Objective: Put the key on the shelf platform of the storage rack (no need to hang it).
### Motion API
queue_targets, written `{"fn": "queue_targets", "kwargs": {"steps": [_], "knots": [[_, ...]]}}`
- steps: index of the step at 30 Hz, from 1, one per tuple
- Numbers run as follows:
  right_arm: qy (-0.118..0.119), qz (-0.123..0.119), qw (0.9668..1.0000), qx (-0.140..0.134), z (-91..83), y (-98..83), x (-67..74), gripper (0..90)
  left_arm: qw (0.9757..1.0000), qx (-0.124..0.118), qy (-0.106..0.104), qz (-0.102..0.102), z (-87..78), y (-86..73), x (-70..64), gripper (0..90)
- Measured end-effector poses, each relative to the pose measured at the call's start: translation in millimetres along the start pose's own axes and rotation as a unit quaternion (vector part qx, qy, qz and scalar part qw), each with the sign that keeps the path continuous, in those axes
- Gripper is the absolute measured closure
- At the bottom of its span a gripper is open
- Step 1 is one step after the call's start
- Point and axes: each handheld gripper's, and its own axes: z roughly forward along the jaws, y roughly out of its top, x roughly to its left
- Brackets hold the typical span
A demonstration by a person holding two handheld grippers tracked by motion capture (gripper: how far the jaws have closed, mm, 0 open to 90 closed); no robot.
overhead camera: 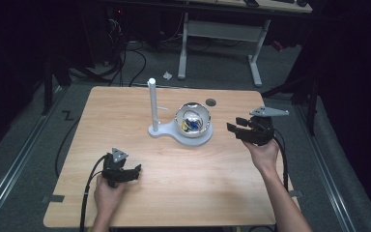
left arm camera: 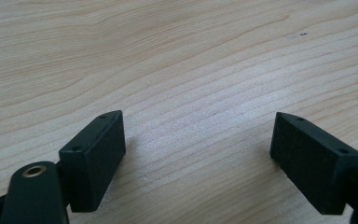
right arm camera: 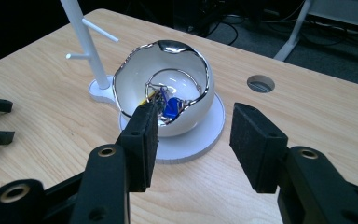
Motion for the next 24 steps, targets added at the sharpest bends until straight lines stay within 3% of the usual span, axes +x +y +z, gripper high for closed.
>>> {"fn": "queue_targets", "kwargs": {"steps": [14,24], "knots": [[0.002,0.006,0.9999,-0.009,-20.0,-14.4,5.3,52.1,1.0,0.0,0.0,0.0,0.0,0.0,0.0,18.4],[0.007,-0.001,0.9997,-0.024,-37.6,-16.8,17.3,52.1,1.0,0.0,0.0,0.0,0.0,0.0,0.0,18.4]]}}
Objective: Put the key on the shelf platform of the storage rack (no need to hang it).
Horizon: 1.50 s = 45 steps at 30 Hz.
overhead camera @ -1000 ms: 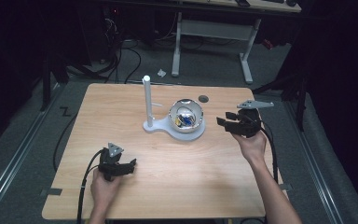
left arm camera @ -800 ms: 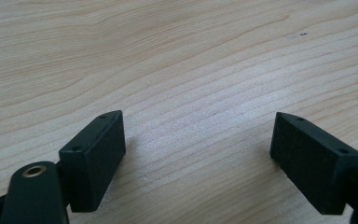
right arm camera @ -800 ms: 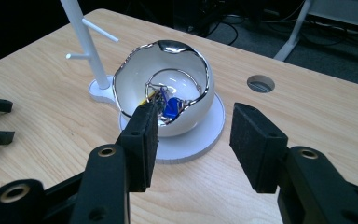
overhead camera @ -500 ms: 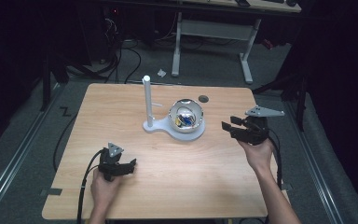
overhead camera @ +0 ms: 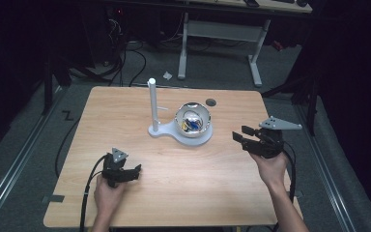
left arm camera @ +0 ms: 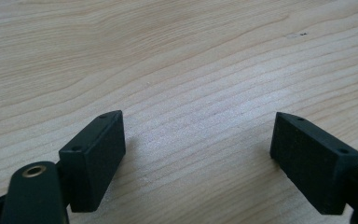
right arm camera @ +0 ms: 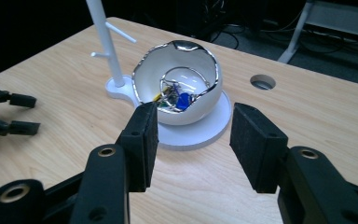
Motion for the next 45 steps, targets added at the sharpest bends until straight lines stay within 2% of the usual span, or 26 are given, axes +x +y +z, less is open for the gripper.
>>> {"fn": "queue_targets", "kwargs": {"steps": [4,9,20,31,45], "knots": [[0.001,-0.003,1.0,-0.009,-7.9,-2.8,6.3,52.2,1.0,0.0,0.0,0.0,0.0,0.0,0.0,18.4],[-0.001,0.004,1.0,-0.006,-13.6,-11.7,5.5,52.2,1.0,0.0,0.0,0.0,0.0,0.0,0.0,18.4],[-0.004,0.023,0.9997,0.002,-13.3,-31.4,2.2,51.7,1.0,0.0,0.0,0.0,0.0,0.0,-0.1,18.5],[-0.003,0.04,0.9992,0.007,-4.6,-52.4,-1.2,52.8,1.0,0.0,0.0,0.0,0.1,0.0,-0.1,18.4],[-0.004,0.045,0.9987,0.022,12.0,-66.2,-1.0,53.3,1.0,0.0,0.001,0.001,0.1,0.0,-0.1,18.4]]}}
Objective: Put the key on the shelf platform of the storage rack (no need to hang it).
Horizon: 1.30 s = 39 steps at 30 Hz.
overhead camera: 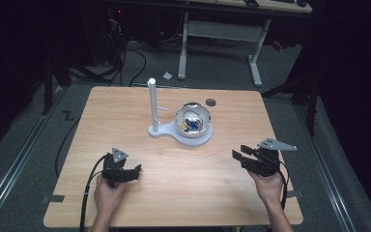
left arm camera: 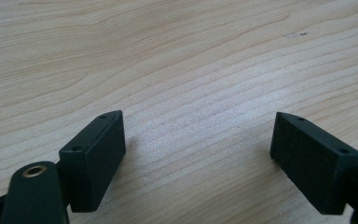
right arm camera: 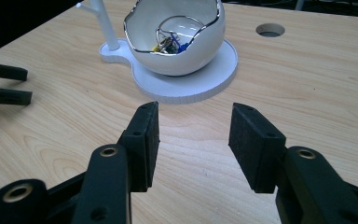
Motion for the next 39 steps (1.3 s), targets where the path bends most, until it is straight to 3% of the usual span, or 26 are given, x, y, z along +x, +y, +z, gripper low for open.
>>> {"fn": "queue_targets", "kwargs": {"steps": [18,29,39], "knots": [[-0.003,0.018,0.9996,0.024,15.9,-29.5,-5.6,55.4,1.0,0.0,0.0,0.001,0.0,0.0,0.0,18.4],[-0.008,0.025,0.9991,0.033,24.9,-36.0,-9.1,55.4,1.0,0.0,0.0,0.001,0.0,0.0,0.0,18.4],[-0.025,0.015,0.9981,0.055,37.2,-36.7,-11.9,53.8,1.0,0.0,0.0,0.001,0.0,0.0,0.0,18.4]]}}
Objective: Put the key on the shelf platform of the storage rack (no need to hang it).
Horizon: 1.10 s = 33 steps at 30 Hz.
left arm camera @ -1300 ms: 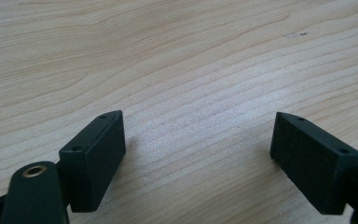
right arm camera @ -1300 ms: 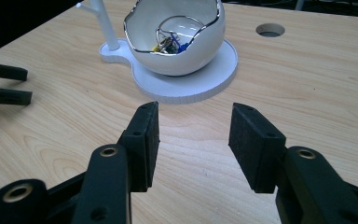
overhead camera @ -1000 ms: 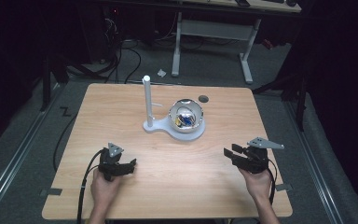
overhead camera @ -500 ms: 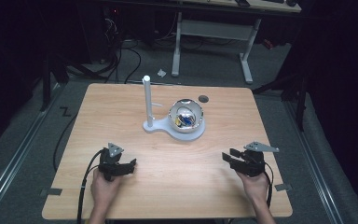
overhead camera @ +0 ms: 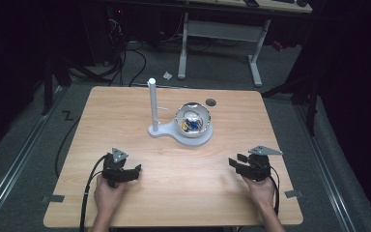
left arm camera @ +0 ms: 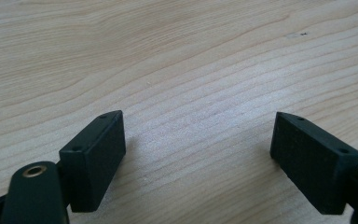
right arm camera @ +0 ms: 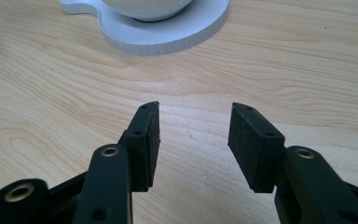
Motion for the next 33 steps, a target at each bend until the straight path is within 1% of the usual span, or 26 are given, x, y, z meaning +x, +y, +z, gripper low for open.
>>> {"fn": "queue_targets", "kwargs": {"steps": [4,5,13,16,21,24,28,33], "knots": [[-0.012,-0.003,0.9999,0.001,2.9,-0.5,-3.7,53.0,1.0,0.0,0.0,0.0,-0.1,0.0,0.0,18.5],[-0.014,0.0,0.9999,0.003,4.6,-1.0,-5.3,52.6,1.0,0.0,0.0,0.0,0.0,0.0,0.0,18.4],[-0.027,0.002,0.9996,0.009,13.2,-3.5,-10.2,51.9,1.0,0.0,0.0,0.0,0.0,0.0,0.0,18.4],[-0.031,0.006,0.9995,0.008,15.6,-4.0,-11.6,51.7,1.0,0.0,0.0,0.0,0.0,0.0,0.0,18.4],[-0.04,0.006,0.9991,0.011,19.6,-4.3,-11.5,51.2,1.0,0.0,0.0,0.0,0.0,0.0,0.0,18.4],[-0.049,0.0,0.9987,0.014,22.4,-4.8,-11.5,50.9,1.0,0.001,0.0,0.0,-0.1,0.0,0.0,18.4],[-0.053,0.004,0.9985,0.012,25.4,-6.8,-13.1,50.8,1.0,0.0,0.0,0.0,0.0,0.0,0.0,18.4],[-0.057,0.006,0.9982,0.02,29.9,-10.1,-13.1,50.6,1.0,0.0,0.0,0.0,0.0,0.0,0.0,18.4]]}}
